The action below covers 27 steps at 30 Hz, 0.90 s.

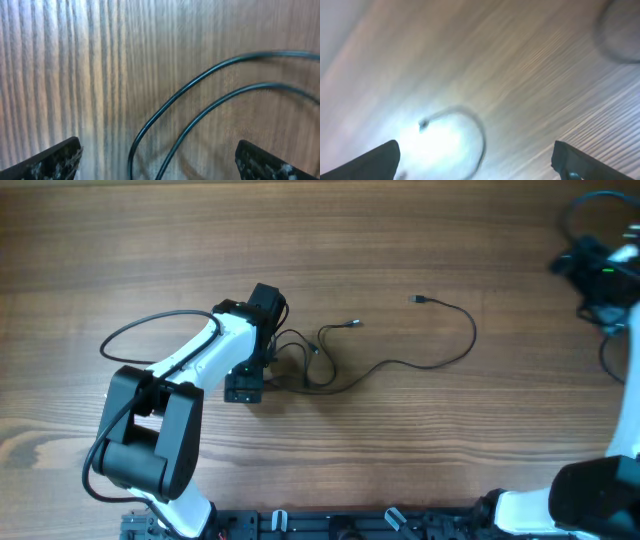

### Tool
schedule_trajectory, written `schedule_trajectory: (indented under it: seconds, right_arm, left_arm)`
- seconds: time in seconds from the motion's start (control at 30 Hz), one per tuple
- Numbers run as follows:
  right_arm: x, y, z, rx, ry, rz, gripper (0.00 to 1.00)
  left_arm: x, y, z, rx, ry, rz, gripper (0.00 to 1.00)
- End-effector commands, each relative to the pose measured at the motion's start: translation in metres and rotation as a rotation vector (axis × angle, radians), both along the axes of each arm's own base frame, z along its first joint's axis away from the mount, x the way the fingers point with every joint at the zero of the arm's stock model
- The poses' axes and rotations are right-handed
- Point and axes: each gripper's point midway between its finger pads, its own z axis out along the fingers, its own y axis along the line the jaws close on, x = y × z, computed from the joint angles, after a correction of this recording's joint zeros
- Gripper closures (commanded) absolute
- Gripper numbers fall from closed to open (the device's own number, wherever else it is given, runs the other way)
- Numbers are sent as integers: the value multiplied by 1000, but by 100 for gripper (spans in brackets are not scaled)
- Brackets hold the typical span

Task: Untangle cables
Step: 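Bring the right gripper back to the cable pile near the left gripper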

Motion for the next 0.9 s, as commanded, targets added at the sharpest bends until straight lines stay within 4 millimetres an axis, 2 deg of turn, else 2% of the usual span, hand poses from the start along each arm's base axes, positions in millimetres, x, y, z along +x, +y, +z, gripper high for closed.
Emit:
schedule_trajectory:
  seconds: [0.0,0.07,0.13,0.23,0.33,0.43,0.5,0.57,0.6,0.67,0.7,0.8,0.87]
  right_arm:
    - [14,76,-25,53,73,195,0]
    - [19,118,-37,58,101,295,0]
    - [22,169,-52,56,126,422,0]
    - [21,230,-68,120,139,569,0]
    - [11,297,-87,223,161,724,0]
    - [-3,349,-108,272,183,848,0]
    - [-13,375,-118,295,194,910,0]
    - [-22,412,-123,322,162,997,2]
    - [-24,428,-122,317,128,1034,4]
    - [-28,454,-120,298,64,1088,16]
    - [-27,462,-121,261,37,1083,18]
    - [-20,464,-129,126,3,964,26]
    - [-23,467,-133,93,3,893,29]
  left_arm:
    - [0,-4,2,-60,36,-91,0]
    - [9,4,17,-69,15,-175,0]
    - [24,17,52,-76,-55,-260,0]
    - [36,33,103,-78,-198,-271,0]
    - [33,57,154,-39,-363,-214,0]
    - [18,78,188,1,-454,-164,0]
    - [5,87,194,26,-450,-144,0]
    - [-8,90,191,38,-403,-140,0]
    - [-12,90,189,38,-383,-141,0]
    - [-19,91,185,38,-344,-142,0]
    - [-20,91,184,38,-339,-142,0]
    - [-20,91,184,37,-339,-142,0]
    - [-20,91,184,38,-340,-142,0]
